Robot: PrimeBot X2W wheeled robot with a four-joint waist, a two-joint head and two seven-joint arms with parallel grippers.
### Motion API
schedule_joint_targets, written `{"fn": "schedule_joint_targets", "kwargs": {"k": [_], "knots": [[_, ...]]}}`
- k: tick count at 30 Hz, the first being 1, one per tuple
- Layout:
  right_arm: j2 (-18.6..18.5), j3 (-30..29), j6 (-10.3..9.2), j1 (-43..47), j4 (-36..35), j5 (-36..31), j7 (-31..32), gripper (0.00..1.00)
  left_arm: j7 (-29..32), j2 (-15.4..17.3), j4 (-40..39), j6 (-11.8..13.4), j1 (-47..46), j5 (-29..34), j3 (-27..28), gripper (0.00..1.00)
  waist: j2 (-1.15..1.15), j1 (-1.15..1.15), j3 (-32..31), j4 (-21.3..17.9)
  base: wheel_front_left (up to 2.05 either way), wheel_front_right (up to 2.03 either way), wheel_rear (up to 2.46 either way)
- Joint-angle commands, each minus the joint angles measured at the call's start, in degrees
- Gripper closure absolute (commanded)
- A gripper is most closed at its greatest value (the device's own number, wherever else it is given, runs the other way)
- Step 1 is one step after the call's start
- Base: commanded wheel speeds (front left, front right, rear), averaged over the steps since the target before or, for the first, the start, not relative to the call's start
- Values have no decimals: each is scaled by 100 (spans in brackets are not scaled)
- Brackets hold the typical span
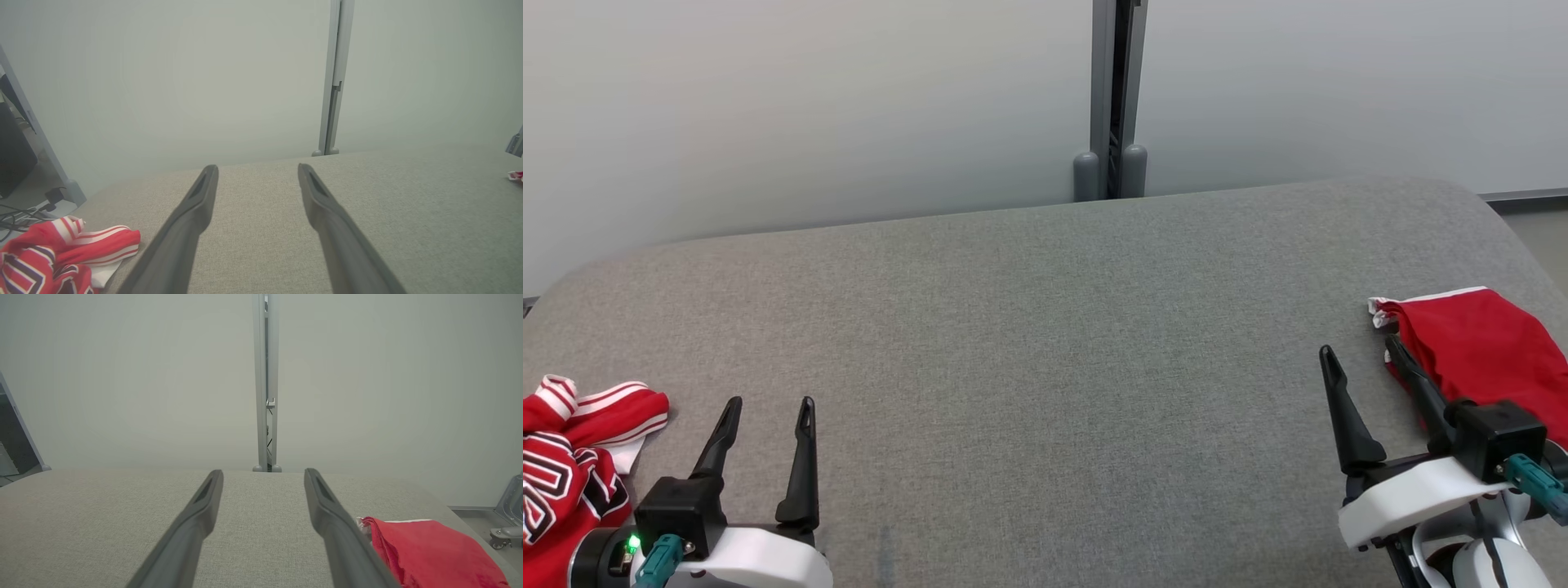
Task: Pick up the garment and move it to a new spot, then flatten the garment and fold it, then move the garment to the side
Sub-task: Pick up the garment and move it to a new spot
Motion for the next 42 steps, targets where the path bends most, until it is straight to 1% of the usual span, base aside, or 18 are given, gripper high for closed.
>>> {"fn": "schedule_joint_targets", "kwargs": {"k": [1,12,15,19,20,33,38,42], "knots": [[-13,-5,-4,33,-13,-20,9,0,-5,27,-1,28,-70,-7,3,0,0,0,5,10,0,0,0],[8,-19,-4,52,-22,-10,9,0,-40,52,11,18,-99,-48,4,0,0,0,17,63,0,0,0],[-5,-3,-4,39,-46,-2,1,0,-50,47,17,3,-162,-45,5,0,0,0,35,166,0,0,0],[7,39,-4,58,-122,36,8,0,-93,-19,49,-24,-255,-76,4,0,0,0,50,483,0,0,0],[7,39,-4,58,-122,36,8,0,-93,-19,49,-24,-255,-76,4,0,0,0,50,483,0,0,0],[74,160,-4,84,-237,116,16,0,-283,-10,142,-56,-301,-223,176,0,0,0,29,1999,0,0,0],[93,215,-4,58,-197,150,-20,0,-352,-16,144,-95,-240,-277,227,0,0,0,16,2353,0,0,0],[110,211,-4,67,-156,164,-33,0,-370,-3,153,-138,-246,-305,243,0,0,0,17,2517,0,0,0]]}}
